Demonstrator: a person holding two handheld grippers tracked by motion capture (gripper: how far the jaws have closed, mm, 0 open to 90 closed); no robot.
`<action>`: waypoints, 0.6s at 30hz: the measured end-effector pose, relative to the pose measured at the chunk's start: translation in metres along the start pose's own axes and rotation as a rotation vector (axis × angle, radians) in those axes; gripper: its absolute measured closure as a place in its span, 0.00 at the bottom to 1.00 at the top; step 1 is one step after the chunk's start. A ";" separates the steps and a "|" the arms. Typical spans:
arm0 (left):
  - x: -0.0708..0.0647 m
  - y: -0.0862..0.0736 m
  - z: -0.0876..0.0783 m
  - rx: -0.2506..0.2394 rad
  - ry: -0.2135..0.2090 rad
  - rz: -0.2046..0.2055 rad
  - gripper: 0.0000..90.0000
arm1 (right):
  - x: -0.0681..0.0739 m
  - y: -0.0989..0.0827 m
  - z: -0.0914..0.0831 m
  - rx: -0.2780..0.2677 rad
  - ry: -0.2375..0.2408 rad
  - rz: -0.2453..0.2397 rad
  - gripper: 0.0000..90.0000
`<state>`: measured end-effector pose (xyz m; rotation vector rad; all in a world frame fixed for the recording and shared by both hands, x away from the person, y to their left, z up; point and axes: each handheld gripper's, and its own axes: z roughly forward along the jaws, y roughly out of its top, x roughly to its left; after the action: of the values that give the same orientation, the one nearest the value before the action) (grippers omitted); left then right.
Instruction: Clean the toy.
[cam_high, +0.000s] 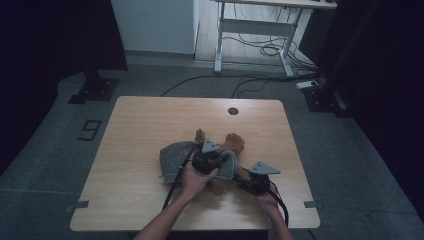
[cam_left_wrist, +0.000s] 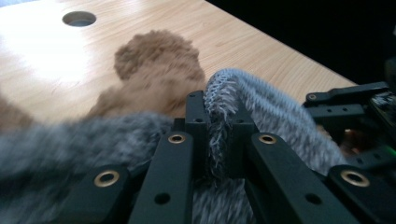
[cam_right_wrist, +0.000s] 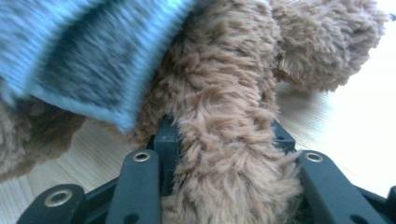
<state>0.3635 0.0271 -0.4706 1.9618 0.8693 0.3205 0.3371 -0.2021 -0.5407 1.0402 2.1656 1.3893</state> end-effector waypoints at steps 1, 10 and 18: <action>0.001 -0.003 -0.006 -0.004 0.022 0.014 0.92 | 0.000 0.000 0.001 0.002 -0.006 0.005 0.66; 0.023 -0.045 -0.073 -0.089 0.119 0.036 0.92 | 0.006 0.002 0.003 0.012 -0.035 0.021 0.66; 0.045 -0.063 -0.109 -0.122 0.216 -0.018 0.92 | 0.004 0.000 0.003 0.013 -0.027 0.034 0.66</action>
<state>0.3086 0.1491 -0.4709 1.8285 0.9805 0.5703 0.3364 -0.1973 -0.5414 1.0988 2.1496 1.3701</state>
